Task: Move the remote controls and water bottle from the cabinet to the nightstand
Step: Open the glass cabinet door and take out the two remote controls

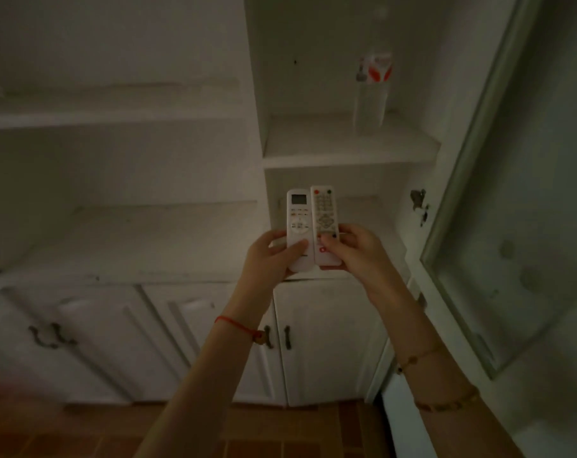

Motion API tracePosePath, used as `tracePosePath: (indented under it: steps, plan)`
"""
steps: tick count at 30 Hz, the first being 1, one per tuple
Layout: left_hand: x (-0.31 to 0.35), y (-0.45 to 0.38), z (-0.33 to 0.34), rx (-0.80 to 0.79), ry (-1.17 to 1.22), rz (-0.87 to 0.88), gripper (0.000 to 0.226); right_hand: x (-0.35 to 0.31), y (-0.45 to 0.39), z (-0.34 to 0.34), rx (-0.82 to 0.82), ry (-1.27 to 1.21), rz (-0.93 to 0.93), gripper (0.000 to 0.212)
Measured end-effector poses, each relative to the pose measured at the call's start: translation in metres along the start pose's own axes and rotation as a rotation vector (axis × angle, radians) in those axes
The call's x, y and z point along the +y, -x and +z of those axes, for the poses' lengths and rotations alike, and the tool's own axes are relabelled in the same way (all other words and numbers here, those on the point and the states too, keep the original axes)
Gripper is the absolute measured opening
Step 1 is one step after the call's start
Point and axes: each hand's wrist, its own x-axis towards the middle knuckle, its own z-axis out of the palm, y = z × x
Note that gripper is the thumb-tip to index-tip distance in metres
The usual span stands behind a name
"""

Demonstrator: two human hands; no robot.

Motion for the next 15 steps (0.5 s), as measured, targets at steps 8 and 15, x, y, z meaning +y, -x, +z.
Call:
tracePosePath:
  steps: [8,15]
  plan:
    - [-0.056,0.105,-0.021,0.053,0.024,-0.102,0.041,0.049,0.098,0.000,-0.100,0.060,0.121,0.038]
    - [-0.087,0.166,-0.034,0.099,0.098,-0.160,0.042,0.069,0.157,0.002,-0.169,0.043,0.185,0.028]
